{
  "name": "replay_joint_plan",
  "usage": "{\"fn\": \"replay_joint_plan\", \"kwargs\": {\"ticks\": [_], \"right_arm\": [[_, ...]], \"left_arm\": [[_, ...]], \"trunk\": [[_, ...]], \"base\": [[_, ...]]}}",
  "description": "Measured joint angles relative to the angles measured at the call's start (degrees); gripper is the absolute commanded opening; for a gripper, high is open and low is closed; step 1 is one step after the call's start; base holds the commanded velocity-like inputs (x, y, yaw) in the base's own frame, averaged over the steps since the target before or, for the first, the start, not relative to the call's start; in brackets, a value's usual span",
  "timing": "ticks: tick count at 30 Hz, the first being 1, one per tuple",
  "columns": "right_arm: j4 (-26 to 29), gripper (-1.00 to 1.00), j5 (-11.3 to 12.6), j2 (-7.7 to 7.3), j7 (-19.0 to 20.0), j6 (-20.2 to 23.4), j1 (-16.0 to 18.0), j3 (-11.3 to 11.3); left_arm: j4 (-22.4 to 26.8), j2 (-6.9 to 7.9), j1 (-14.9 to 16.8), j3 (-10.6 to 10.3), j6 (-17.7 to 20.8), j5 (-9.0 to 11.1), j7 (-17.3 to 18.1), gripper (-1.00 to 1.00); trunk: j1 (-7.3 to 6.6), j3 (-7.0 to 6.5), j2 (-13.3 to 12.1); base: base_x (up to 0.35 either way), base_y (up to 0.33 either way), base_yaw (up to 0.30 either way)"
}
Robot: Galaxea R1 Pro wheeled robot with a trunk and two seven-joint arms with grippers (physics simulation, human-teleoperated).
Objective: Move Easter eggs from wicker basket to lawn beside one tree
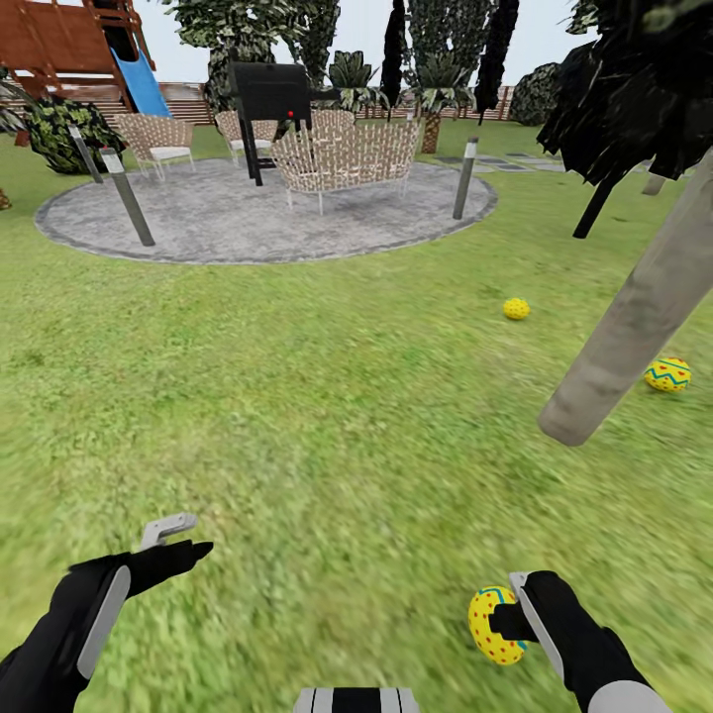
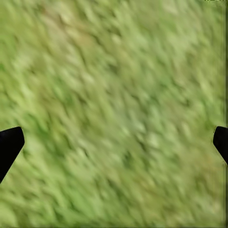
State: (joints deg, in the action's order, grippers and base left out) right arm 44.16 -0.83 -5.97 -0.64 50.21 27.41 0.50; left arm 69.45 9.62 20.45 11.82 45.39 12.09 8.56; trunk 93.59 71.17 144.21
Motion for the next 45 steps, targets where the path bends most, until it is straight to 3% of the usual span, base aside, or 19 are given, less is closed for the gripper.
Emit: {"fn": "replay_joint_plan", "kwargs": {"ticks": [10, 32, 45], "right_arm": [[-0.35, 1.00, -0.01, 0.06, -0.02, 0.03, 0.00, -0.10], [-0.34, 1.00, -0.01, 0.07, -0.04, 0.00, 0.00, -0.01], [-0.26, 1.00, -0.01, -0.01, -0.07, 0.01, -0.01, 0.08]], "left_arm": [[-0.25, -0.12, 0.00, 0.00, -0.13, -0.03, 0.03, 1.00], [-2.93, -0.43, 0.00, -0.06, 0.08, -0.05, -0.21, 1.00], [-3.06, -0.87, 0.00, -1.11, -0.03, -0.08, -0.20, 1.00]], "trunk": [[0.00, 0.00, 0.00], [-0.53, -4.87, -0.29], [-0.87, -7.75, -0.47]], "base": [[0.000, 0.000, 0.000], [-0.312, -0.003, 0.000], [-0.302, -0.155, 0.000]]}}
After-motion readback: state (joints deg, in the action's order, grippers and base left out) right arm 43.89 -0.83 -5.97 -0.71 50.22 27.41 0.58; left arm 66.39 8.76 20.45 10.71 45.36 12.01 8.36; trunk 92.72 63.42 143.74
